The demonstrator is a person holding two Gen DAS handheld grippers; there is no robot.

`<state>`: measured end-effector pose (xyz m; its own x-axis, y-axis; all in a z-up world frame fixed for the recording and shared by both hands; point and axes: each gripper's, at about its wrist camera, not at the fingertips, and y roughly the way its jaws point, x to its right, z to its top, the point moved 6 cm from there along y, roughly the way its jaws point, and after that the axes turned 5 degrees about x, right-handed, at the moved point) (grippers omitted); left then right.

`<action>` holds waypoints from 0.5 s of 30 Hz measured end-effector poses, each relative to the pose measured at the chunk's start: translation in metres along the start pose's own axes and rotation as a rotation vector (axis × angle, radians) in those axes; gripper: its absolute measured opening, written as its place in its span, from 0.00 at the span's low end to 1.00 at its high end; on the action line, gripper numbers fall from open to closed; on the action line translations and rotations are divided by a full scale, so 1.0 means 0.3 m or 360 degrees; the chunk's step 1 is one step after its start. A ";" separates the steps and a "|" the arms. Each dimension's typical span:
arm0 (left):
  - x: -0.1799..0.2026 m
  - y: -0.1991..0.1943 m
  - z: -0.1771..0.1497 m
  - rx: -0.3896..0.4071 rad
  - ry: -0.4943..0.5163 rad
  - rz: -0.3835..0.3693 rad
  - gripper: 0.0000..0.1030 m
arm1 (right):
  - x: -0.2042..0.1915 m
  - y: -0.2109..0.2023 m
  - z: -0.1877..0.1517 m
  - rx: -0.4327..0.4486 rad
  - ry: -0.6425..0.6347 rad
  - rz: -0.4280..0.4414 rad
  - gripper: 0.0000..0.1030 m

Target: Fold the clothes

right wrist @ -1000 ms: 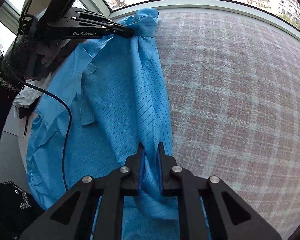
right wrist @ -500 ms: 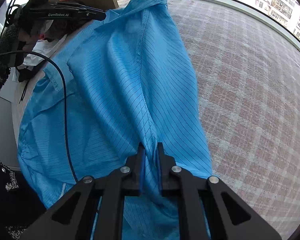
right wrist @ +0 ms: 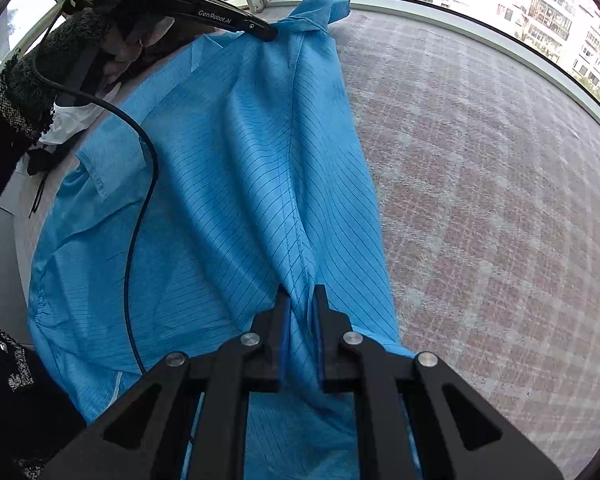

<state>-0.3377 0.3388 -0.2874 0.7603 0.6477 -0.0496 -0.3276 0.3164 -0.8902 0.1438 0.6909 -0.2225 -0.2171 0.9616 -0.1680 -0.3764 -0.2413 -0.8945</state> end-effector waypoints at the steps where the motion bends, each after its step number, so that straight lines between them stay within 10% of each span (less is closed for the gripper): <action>1: -0.037 -0.014 0.016 0.0030 -0.0143 -0.0110 0.01 | 0.026 -0.014 0.010 0.0021 0.0020 -0.0027 0.10; 7: -0.060 -0.144 0.289 0.0444 -0.0553 -0.0718 0.05 | 0.312 -0.080 0.066 0.0097 0.0235 -0.0421 0.09; 10: -0.048 -0.048 0.478 0.0505 -0.0589 -0.0614 0.35 | 0.557 -0.101 0.030 0.0075 0.0421 -0.0631 0.09; 15: -0.037 -0.025 0.515 0.0408 -0.0566 -0.0620 0.34 | 0.620 -0.178 -0.029 0.0170 0.0661 -0.0499 0.19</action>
<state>-0.4303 0.4364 -0.2103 0.6314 0.6287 0.4539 -0.2204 0.7067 -0.6723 0.1314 0.8837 -0.2096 0.2874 0.9553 -0.0689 -0.4605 0.0747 -0.8845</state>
